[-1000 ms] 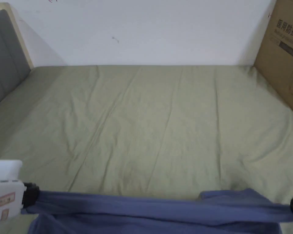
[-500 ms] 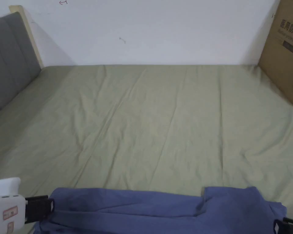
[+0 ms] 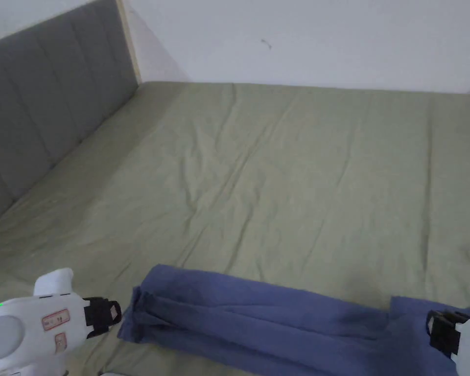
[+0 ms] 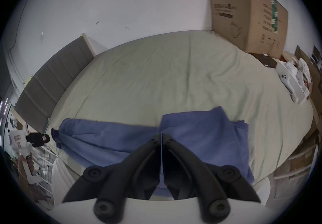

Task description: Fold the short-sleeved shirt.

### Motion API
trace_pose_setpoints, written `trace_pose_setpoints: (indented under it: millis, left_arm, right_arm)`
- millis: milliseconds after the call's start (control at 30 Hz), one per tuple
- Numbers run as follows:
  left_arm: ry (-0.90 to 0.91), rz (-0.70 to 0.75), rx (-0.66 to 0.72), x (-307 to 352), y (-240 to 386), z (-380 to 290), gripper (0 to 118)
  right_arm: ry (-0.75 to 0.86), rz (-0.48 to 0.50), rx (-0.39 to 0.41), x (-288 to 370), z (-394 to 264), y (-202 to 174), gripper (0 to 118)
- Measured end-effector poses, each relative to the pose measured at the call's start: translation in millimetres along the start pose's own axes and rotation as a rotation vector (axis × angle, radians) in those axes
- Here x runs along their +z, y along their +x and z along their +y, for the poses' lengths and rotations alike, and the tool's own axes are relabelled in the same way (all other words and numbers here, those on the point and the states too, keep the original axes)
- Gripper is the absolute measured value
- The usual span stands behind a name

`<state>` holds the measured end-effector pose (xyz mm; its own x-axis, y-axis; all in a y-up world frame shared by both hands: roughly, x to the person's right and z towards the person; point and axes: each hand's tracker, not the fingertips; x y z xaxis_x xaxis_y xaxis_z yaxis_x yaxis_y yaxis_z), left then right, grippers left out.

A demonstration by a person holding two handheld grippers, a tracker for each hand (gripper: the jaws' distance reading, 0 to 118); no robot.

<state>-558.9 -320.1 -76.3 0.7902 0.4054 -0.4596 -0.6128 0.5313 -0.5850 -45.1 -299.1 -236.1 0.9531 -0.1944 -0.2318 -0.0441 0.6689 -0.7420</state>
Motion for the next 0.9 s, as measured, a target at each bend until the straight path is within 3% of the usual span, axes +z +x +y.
trace_pose_setpoints:
  millis: [33, 67, 133, 200, 500, 633, 667, 700, 733, 900]
  left_arm:
    - [-0.001, -0.013, 0.016, 1, -5, 2, 11]
    - [-0.018, -0.024, 0.047, 0, -10, 4, 41]
    - [-0.038, -0.055, 0.088, -3, -18, 6, 118]
    - [0.011, -0.139, 0.108, -3, -23, 6, 111]
    - [-0.178, -0.278, 0.332, -85, -39, 3, 117]
    - [-0.136, -0.355, 0.411, -98, -64, 11, 114]
    - [-0.126, -0.344, 0.437, -92, -62, 9, 98]
    - [-0.122, -0.316, 0.426, -92, -65, 11, 48]
    - [-0.129, -0.309, 0.468, -101, -64, 10, 7]
    - [-0.129, -0.274, 0.257, -102, -41, 27, 7]
  right_arm:
    - [-0.002, -0.001, 0.025, -2, 1, -4, 2]
    - [-0.008, 0.006, 0.063, -1, 2, -13, 2]
    - [-0.012, -0.005, 0.085, -4, 4, -20, 2]
    - [-0.02, -0.007, 0.098, -5, 4, -26, 2]
    - [-0.079, -0.002, 0.119, -14, 0, -34, 2]
    - [-0.113, -0.022, 0.143, -18, -3, -38, 2]
    - [-0.116, -0.029, 0.154, -18, -5, -39, 2]
    - [-0.121, -0.029, 0.165, -19, -6, -39, 2]
    - [-0.13, -0.026, 0.174, -20, -6, -39, 2]
    - [-0.135, -0.022, 0.133, -17, -9, -30, 2]
